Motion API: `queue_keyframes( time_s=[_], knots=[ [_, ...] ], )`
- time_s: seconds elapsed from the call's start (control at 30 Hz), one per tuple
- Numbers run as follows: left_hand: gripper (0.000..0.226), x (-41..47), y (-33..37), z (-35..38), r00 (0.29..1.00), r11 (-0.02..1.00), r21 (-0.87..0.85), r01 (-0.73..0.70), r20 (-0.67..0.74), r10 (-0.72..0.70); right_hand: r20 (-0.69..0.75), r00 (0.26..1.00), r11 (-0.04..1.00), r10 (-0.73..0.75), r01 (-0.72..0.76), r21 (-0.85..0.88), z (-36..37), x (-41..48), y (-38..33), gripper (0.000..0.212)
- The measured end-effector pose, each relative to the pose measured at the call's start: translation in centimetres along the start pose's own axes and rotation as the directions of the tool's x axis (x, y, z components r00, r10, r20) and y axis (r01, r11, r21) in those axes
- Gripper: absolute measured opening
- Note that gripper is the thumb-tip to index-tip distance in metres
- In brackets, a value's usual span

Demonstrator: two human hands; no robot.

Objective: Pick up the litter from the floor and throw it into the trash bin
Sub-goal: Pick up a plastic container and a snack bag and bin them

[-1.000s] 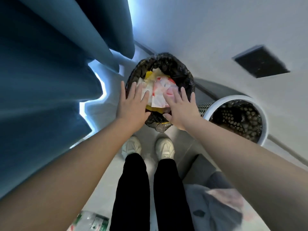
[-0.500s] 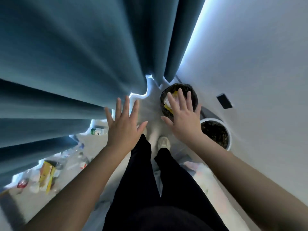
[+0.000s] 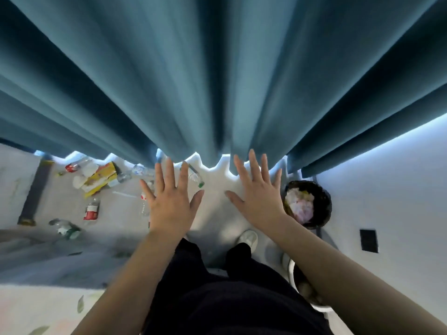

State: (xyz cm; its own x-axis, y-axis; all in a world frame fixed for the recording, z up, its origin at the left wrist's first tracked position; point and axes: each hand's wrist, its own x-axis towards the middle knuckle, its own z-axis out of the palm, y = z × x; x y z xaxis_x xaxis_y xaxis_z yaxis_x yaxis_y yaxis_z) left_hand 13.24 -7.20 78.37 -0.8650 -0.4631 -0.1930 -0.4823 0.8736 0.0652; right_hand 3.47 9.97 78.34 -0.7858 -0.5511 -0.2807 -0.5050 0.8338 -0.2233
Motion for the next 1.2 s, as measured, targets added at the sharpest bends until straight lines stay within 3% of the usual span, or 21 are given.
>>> queue_keyframes(
  time_s=[0.17,0.47,0.77,1.07,1.2],
  knots=[
    [0.074,-0.6,-9.0,0.0,0.991,0.990,-0.055,0.131,0.001,-0.131,0.044,0.997,0.997,-0.070,0.071,-0.010,1.4,2.8,-8.1,0.081],
    [0.074,0.3,-25.4,-1.4,0.983,0.983,-0.024,0.184,0.009,-0.184,0.049,0.990,0.991,-0.132,0.132,0.010,3.3,7.0,-24.5,0.079],
    [0.071,-0.3,-32.7,-1.1,0.954,0.948,-0.105,0.300,0.018,-0.300,0.102,0.973,0.973,-0.209,0.217,-0.075,5.3,9.9,-32.1,0.080],
    [0.073,1.5,-37.3,-0.3,0.877,0.867,-0.134,0.481,0.064,-0.477,0.208,0.929,0.933,-0.306,0.336,-0.130,6.5,16.4,-34.8,0.080],
    [0.073,3.3,-40.5,-0.4,0.772,0.757,-0.154,0.635,0.092,-0.629,0.298,0.856,0.871,-0.422,0.474,-0.129,6.5,21.8,-38.9,0.080]
  ],
)
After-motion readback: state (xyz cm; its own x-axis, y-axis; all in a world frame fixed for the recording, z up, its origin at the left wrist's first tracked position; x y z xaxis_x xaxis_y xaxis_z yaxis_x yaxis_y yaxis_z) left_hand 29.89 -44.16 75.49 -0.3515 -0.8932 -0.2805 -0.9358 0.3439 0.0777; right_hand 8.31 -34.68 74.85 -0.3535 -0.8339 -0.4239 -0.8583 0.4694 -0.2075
